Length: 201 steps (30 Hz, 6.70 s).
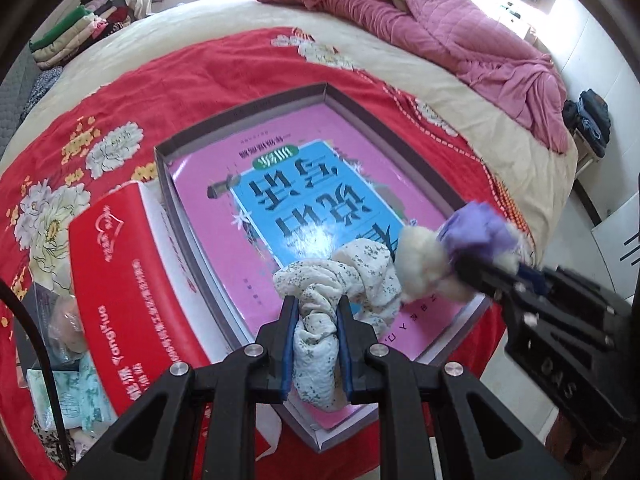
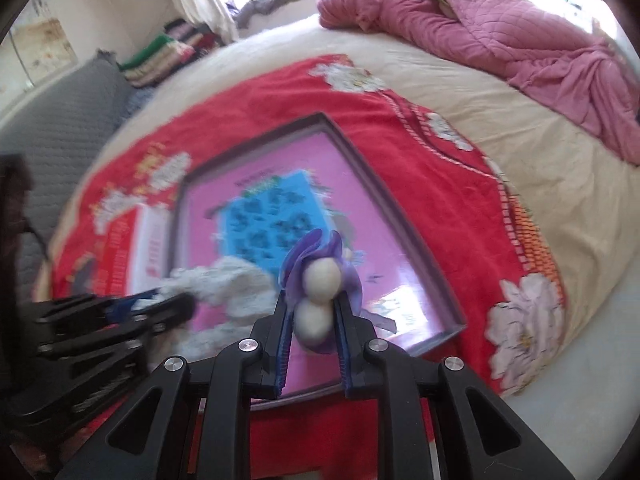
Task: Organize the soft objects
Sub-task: 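Carry the scrunchie and bunny over the book tray and open both tools, then withdraw both tools from the tray back toward the pile, then grasp the pink wrapped roll with the left tool while the right tool grasps the clear-wrapped ball, then carry both items over the book tray and open both tools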
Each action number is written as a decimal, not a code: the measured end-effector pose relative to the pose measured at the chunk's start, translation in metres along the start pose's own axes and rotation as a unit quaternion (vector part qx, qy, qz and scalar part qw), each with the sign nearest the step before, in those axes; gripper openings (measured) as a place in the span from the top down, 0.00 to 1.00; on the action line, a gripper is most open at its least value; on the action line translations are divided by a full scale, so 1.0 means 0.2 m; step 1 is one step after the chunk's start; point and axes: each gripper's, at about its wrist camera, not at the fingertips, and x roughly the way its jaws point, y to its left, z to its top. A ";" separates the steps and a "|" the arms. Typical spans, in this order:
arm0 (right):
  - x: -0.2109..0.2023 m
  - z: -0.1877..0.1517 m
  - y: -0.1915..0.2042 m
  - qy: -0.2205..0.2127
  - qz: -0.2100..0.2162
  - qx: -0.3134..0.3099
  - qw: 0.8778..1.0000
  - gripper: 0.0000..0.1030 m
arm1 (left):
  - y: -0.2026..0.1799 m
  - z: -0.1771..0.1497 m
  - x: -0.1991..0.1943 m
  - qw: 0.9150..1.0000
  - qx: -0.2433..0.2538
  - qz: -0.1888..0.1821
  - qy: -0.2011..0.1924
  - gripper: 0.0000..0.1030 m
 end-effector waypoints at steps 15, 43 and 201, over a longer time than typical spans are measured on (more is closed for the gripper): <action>0.04 -0.03 -0.17 0.010 -0.065 0.021 0.998 0.53 | -0.03 -0.01 0.03 1.000 0.000 0.002 0.011 0.68; -0.26 -0.09 -0.09 -0.030 -0.089 0.026 0.995 0.43 | 0.03 -0.15 -0.36 0.998 -0.001 0.015 -0.062 0.31; -0.41 -0.15 1.43 -0.034 0.120 -0.226 0.966 0.51 | 1.15 -0.68 -0.91 0.978 -0.183 0.029 -0.095 0.76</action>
